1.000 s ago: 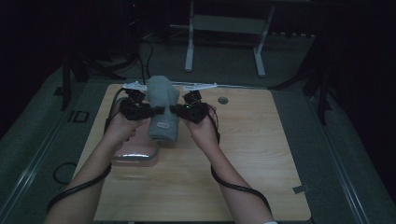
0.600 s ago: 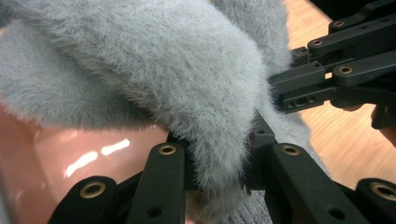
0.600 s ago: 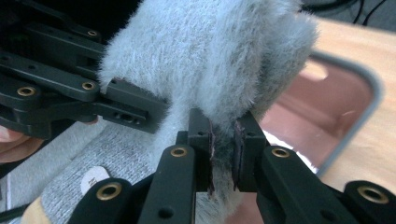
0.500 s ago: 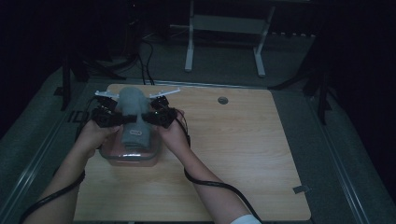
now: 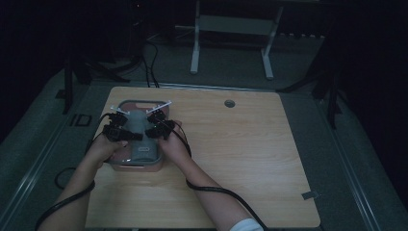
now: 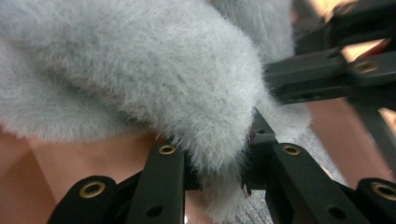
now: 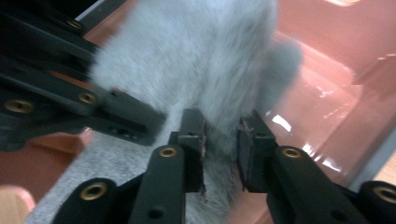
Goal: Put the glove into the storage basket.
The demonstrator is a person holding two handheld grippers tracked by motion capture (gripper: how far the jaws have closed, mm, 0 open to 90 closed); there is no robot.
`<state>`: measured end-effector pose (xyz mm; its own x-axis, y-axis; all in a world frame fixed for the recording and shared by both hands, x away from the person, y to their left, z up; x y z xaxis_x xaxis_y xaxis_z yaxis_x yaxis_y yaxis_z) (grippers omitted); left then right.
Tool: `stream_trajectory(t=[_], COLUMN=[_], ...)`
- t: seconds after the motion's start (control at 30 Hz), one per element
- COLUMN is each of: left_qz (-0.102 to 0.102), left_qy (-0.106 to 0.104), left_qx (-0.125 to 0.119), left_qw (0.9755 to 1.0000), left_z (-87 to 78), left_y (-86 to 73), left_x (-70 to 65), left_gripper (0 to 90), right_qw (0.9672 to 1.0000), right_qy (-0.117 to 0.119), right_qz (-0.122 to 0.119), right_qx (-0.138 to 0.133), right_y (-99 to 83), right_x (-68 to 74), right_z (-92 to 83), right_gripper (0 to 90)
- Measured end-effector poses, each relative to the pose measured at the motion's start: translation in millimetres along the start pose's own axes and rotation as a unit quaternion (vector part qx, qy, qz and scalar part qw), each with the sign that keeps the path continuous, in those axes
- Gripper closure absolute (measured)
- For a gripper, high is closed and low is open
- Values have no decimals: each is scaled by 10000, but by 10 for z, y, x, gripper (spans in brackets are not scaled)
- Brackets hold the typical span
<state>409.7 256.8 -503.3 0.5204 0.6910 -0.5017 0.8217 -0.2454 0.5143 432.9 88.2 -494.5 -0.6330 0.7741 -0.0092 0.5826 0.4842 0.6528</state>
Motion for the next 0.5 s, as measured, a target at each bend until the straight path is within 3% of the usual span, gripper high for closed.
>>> stream_trajectory(t=[0.1,0.27,0.37,0.43,0.5], left_qz=[-15,110,289,300,315], left_qy=[117,528,879,1148,1214], left_qx=[271,504,545,489,417], left_qw=[9996,9973,9942,9917,9912], left_z=[88,174,223,235,220], left_y=[34,94,108,110,108], left_x=[-28,-63,-93,-102,-114], left_gripper=[735,661,538,410,372], right_qw=[9999,9998,9994,9990,9986], right_qy=[100,-29,45,71,151], right_qz=[-6,-103,51,97,146], right_qx=[32,-140,-340,-423,-483], right_y=[7,-23,-37,-48,-63], right_x=[-23,-68,-152,-219,-286], right_z=[-1,-73,-178,-241,-295], right_gripper=[577,507,477,460,429])
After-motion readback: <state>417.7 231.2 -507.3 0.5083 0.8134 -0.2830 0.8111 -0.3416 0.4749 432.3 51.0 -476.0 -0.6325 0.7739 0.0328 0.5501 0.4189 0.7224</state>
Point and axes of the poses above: each handheld gripper's, and its own axes: z roughly forward along the jaws, y roughly out of its top, x roughly to its left, the point moved 1 cm from there along z, roughly forward along the jaws, and after that the axes turned 14 degrees about -y, right-handed, at the moved point
